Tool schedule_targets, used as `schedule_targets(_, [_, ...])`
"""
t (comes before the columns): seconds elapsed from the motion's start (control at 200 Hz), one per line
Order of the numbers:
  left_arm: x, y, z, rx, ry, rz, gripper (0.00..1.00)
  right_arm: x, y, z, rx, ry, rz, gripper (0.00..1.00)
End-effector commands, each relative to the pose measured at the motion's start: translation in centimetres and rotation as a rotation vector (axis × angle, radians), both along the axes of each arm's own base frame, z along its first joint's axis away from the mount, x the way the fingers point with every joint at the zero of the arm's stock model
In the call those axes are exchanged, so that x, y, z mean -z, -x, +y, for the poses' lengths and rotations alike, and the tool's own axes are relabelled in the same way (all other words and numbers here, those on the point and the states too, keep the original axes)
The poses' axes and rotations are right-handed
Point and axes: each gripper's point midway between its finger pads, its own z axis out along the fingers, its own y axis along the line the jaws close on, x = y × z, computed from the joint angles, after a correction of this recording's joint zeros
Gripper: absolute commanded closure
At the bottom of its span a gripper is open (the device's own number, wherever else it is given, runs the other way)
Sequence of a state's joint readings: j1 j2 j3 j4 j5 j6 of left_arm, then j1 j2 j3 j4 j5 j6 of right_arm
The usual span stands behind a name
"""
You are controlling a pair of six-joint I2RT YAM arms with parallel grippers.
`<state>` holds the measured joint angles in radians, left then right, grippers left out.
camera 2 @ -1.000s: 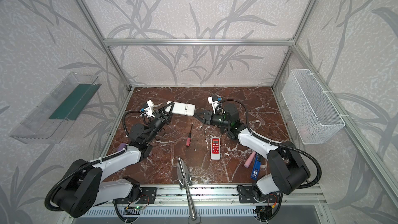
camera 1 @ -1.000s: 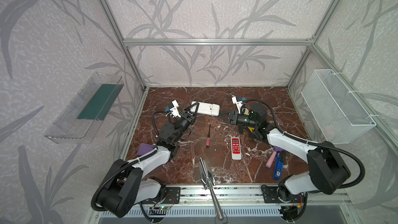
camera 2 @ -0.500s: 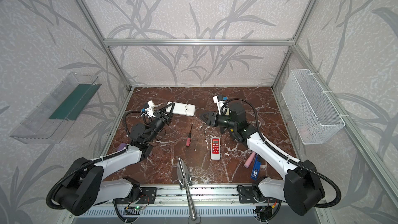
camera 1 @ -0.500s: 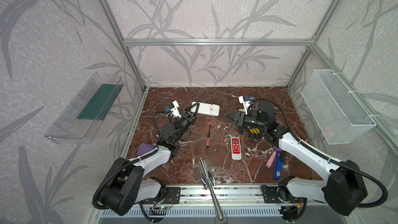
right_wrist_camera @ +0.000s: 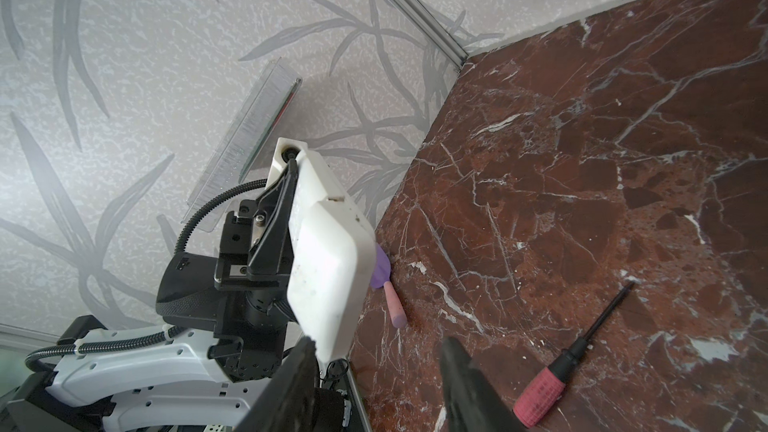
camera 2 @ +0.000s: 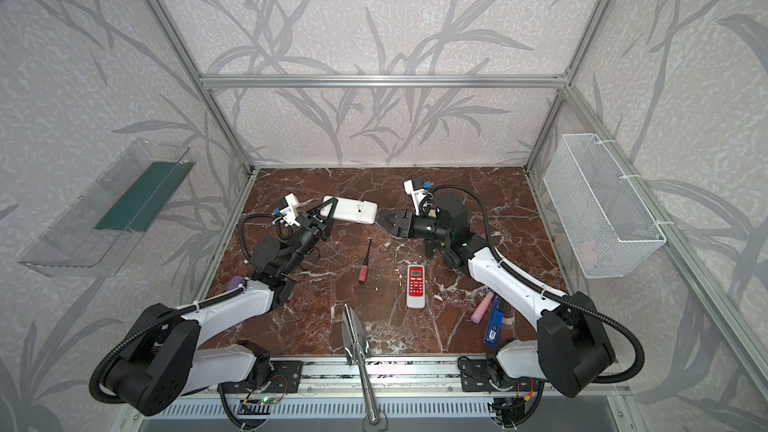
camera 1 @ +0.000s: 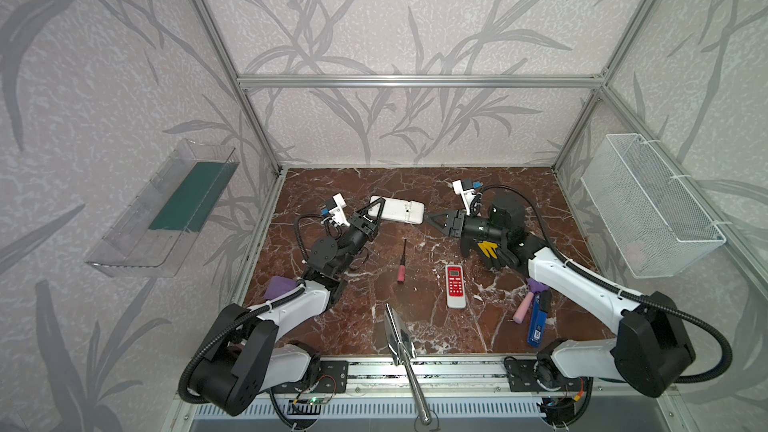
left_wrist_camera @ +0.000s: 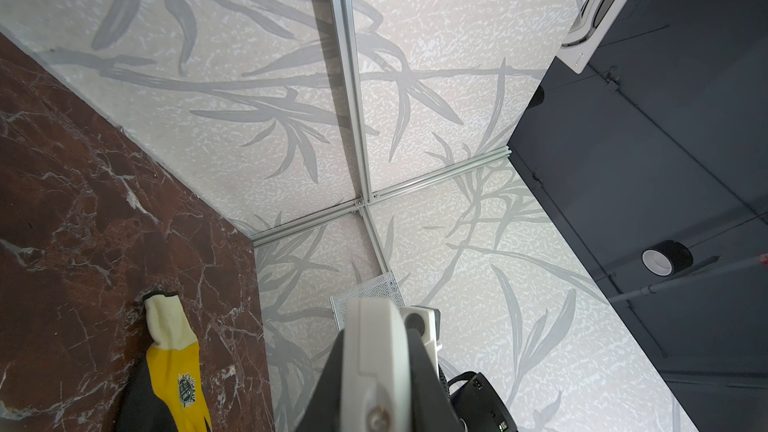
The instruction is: Unload the batteries from the remote control
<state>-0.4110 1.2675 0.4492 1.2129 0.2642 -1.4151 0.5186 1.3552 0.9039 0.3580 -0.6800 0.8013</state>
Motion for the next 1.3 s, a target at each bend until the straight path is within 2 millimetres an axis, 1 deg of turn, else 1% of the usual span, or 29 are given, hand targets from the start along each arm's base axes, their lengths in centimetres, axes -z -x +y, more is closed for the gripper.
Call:
schedule_targets(0.0, [-1.7,0.7,-0.1,0.024,0.029,-0.058,1.00,-2.7,-0.2,0.8,-0.025,-0.050,-0.064,0.51])
schedule_targets(0.2, [-1.6,0.7,-0.1,0.024,0.026,-0.059,1.00,-2.6,-0.8,1.8,-0.038,-0.049,-0.057,0.51])
schedule_targets(0.39, [-1.5,0.6,-0.1,0.023,0.020,-0.056,1.00,-2.2,-0.9,2.7,-0.055,-0.039,-0.045,0.53])
schedule_targets(0.51, [-1.2,0.6,-0.1,0.019,0.009,-0.049,1.00,-1.9,-0.8,3.2,-0.063,-0.027,-0.037,0.59])
schedule_targets(0.645, [-0.8,0.5,-0.1,0.010,-0.011,-0.039,1.00,-1.3,-0.9,3.2,-0.049,0.008,-0.032,0.66])
schedule_targets(0.755, [-0.8,0.5,-0.1,0.002,-0.031,-0.031,1.00,-1.0,-0.9,3.0,-0.028,0.042,-0.034,0.68])
schedule_targets(0.935, [-0.6,0.5,0.1,-0.013,-0.063,-0.021,1.00,-0.7,-1.0,2.6,-0.002,0.097,-0.046,0.69])
schedule_targets(1.06, [-0.9,0.5,0.2,-0.018,-0.064,-0.023,1.00,-0.7,-0.8,2.8,-0.008,0.098,-0.048,0.67])
schedule_targets(1.295, [-1.1,0.4,0.1,-0.018,-0.060,-0.026,1.00,-0.3,-0.8,3.0,-0.006,0.107,-0.039,0.66])
